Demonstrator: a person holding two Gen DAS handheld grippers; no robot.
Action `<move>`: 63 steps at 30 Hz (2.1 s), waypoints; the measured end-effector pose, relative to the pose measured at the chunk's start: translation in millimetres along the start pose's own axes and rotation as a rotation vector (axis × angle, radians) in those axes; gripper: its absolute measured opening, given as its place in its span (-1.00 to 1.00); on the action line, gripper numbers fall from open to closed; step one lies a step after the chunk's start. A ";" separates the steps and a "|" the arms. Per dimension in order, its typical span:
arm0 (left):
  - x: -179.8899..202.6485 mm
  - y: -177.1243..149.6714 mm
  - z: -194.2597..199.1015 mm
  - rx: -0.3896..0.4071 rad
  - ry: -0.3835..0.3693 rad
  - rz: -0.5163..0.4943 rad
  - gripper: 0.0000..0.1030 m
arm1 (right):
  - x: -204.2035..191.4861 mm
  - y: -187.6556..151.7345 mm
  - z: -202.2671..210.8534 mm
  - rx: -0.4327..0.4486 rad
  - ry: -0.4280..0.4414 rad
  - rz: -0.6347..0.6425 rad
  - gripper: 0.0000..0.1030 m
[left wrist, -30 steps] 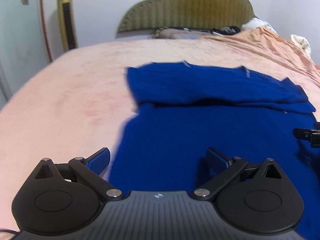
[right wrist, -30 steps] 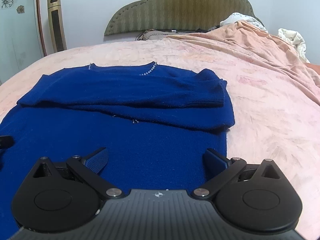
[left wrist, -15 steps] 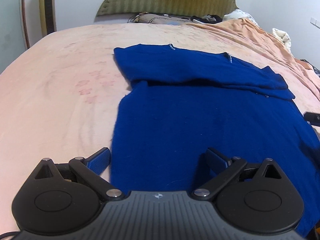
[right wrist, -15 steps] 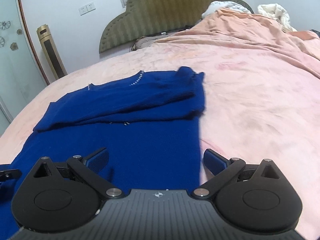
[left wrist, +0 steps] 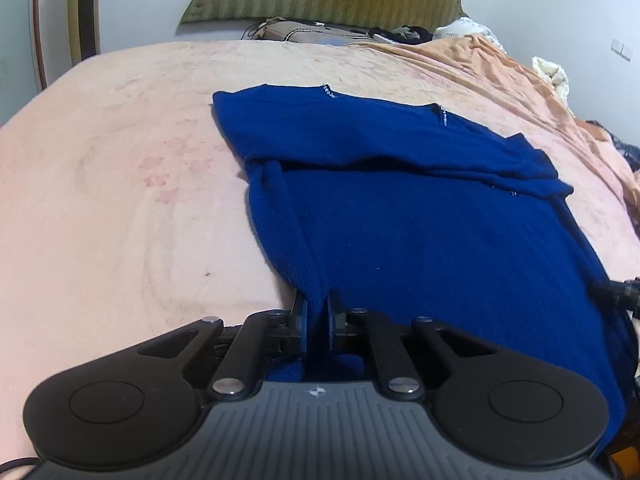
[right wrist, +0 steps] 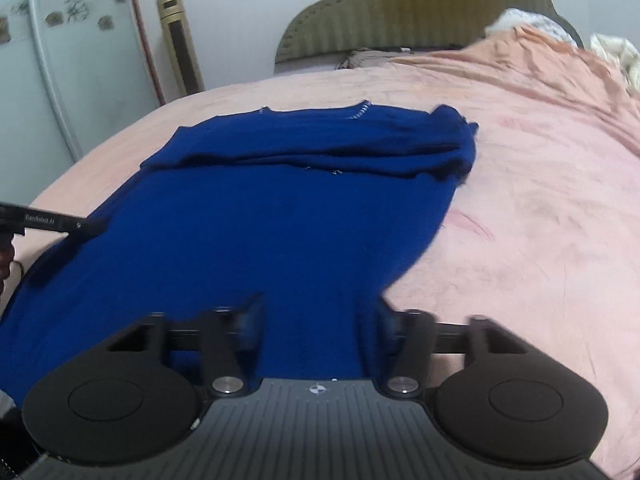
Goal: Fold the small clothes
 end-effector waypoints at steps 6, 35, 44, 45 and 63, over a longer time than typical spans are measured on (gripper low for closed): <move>4.9 20.1 16.1 0.057 -0.017 0.023 -0.85 | 27.1 15.5 2.1 0.043 0.021 -0.135 -0.79; 21.0 27.4 8.5 0.170 0.282 -0.101 0.54 | 72.0 30.1 -6.6 0.060 -0.148 -0.197 -0.07; 38.5 -4.9 -7.3 0.123 0.382 -0.148 0.54 | 35.1 13.6 -2.6 0.012 -0.396 0.077 0.56; 38.9 -5.6 -7.0 0.123 0.386 -0.146 0.54 | 28.6 15.7 0.9 0.034 -0.363 0.070 0.56; 42.7 -13.4 -8.0 0.157 0.429 -0.155 0.56 | 0.6 -2.1 -12.1 -0.006 -0.298 0.112 0.92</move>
Point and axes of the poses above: each gripper's, at about its wrist camera, not at the fingertips, and z roughly against the way its jaws point, x to its right, y to its top, the point moved 7 cm from there along -z, roughly the way its jaws point, and after that the axes turned 6 degrees about z, right-handed, at the moved point
